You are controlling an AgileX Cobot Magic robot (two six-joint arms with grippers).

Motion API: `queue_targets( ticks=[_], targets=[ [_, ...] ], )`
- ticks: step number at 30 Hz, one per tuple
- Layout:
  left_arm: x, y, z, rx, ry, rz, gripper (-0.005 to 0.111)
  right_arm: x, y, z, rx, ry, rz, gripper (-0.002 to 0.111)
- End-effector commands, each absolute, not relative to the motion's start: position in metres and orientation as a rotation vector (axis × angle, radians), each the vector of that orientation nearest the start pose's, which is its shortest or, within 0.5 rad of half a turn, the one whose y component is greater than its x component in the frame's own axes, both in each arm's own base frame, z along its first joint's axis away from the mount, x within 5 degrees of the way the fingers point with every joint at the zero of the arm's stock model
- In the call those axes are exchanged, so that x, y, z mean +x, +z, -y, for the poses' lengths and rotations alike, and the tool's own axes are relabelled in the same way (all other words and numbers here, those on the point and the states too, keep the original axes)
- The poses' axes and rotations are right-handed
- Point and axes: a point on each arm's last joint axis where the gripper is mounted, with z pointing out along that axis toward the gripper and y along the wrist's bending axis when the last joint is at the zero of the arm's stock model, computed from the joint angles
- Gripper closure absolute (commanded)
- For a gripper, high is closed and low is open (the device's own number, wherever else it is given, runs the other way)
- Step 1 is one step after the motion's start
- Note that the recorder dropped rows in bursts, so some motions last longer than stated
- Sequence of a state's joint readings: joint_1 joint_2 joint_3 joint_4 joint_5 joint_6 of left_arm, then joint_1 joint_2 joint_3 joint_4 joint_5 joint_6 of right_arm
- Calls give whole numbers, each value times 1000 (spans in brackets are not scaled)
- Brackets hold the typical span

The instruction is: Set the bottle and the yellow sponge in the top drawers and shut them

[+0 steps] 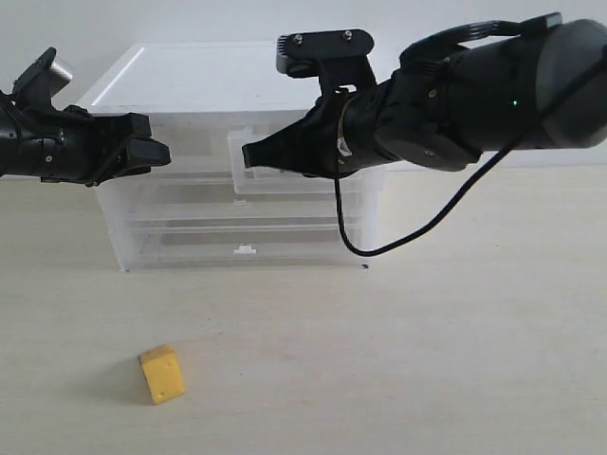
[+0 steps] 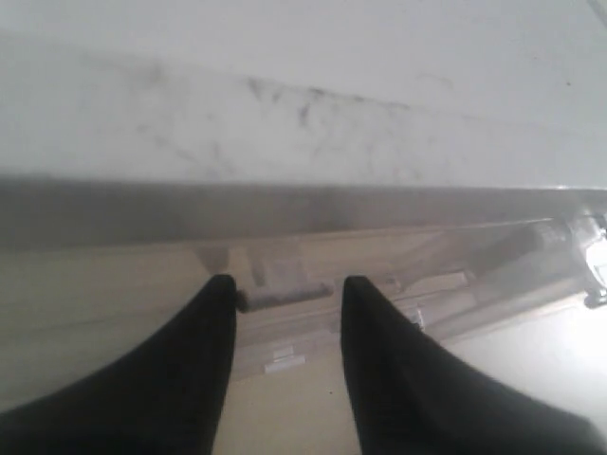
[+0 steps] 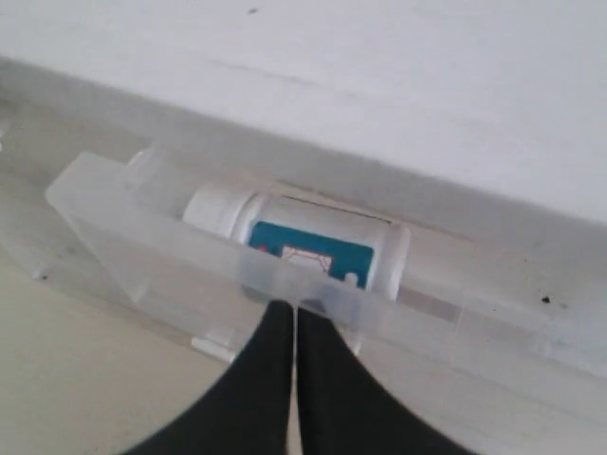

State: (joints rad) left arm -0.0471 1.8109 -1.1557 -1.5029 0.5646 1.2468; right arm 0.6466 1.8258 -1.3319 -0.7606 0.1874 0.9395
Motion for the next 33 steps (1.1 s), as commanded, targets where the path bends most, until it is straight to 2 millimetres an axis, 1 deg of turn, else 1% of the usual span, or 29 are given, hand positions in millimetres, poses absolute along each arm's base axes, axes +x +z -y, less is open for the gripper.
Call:
queue_targets(
  ticks=[1, 5, 9, 13, 16, 19, 22, 25, 29, 33],
  targets=[
    [389, 230, 68, 116, -799, -2164, 72, 363, 270, -241, -380, 376, -2040, 108],
    [389, 230, 68, 116, -799, -2164, 72, 372, 273, -239, -363, 383, -2019, 108],
    [389, 230, 68, 116, -799, -2164, 72, 376, 276, -239, -349, 381, -2014, 108],
    [389, 230, 68, 116, -799, -2164, 72, 374, 276, -237, -298, 373, -2057, 108],
    [389, 230, 68, 116, -799, -2164, 72, 369, 273, -238, -288, 341, -2109, 108],
    [387, 230, 70, 118, -831, -2165, 72, 359, 273, -249, -403, 298, -2117, 108],
    [384, 231, 70, 27, -957, -2194, 72, 346, 274, -264, -574, 248, -2083, 108],
    [382, 234, 65, 35, -1046, -2185, 72, 337, 280, -271, -690, 211, -2033, 108],
    [379, 237, 52, -10, -1156, -2179, 72, 333, 287, -268, -773, 141, -2004, 108],
    [379, 237, 41, -53, -1277, -2139, 72, 332, 285, -262, -792, 62, -2043, 108]
  ],
)
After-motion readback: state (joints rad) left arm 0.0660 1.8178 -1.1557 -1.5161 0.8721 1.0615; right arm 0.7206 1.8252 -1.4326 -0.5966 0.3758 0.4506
